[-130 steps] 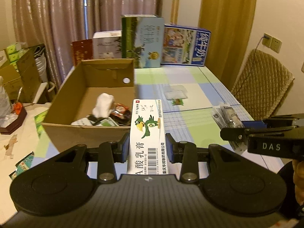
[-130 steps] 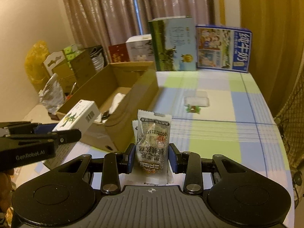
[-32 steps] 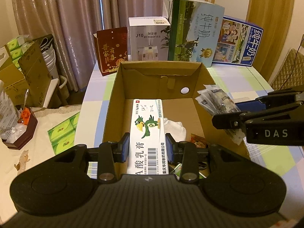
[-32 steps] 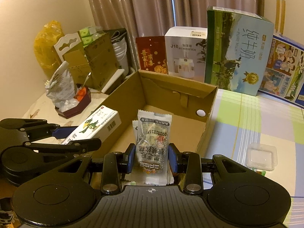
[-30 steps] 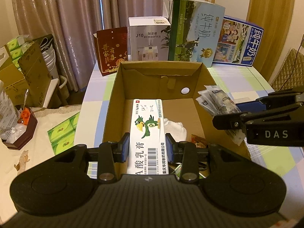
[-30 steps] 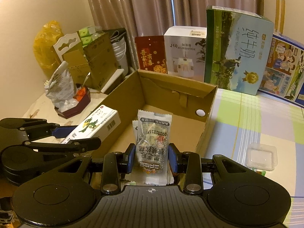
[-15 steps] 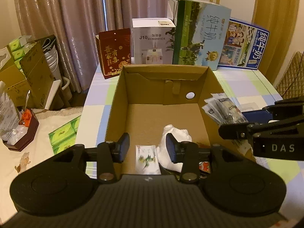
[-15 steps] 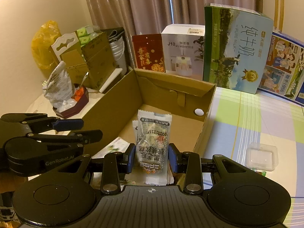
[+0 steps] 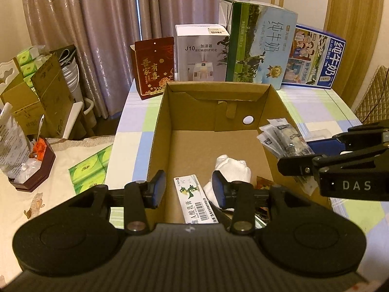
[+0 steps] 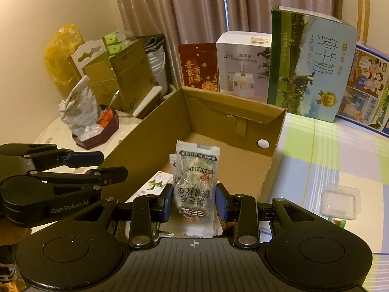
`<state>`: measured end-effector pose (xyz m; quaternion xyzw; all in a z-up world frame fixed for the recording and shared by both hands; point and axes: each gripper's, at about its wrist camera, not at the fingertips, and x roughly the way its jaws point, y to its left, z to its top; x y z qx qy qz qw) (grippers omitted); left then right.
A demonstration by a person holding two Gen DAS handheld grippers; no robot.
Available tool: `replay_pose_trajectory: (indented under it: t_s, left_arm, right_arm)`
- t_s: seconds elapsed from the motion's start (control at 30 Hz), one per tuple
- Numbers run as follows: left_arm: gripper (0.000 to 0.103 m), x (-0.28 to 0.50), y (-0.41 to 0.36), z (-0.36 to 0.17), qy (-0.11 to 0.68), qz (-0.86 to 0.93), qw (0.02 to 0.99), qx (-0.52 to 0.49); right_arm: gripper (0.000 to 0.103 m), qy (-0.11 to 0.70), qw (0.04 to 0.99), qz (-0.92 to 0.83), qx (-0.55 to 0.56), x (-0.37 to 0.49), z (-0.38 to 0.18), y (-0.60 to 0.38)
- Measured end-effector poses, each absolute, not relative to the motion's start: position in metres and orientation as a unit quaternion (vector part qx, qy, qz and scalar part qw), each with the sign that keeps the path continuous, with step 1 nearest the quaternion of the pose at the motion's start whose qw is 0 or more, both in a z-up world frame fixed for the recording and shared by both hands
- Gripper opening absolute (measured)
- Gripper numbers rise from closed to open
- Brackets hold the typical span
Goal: Organize objects
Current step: 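Open the left tool to drop the ointment box while the right tool opens to drop the packet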
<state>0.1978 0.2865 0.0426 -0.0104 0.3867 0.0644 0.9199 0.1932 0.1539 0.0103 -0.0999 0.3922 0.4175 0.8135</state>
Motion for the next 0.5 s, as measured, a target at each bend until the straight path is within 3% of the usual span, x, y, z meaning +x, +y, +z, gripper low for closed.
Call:
replay_pose_trajectory:
  t_s: [0.5]
  left_arm:
    - [0.036, 0.193, 0.2923, 0.0489, 0.38, 0.07, 0.922, -0.017]
  right_arm:
    - [0.034, 0.388, 0.814, 0.423, -0.083, 0.1969, 0.0126, 0.1577]
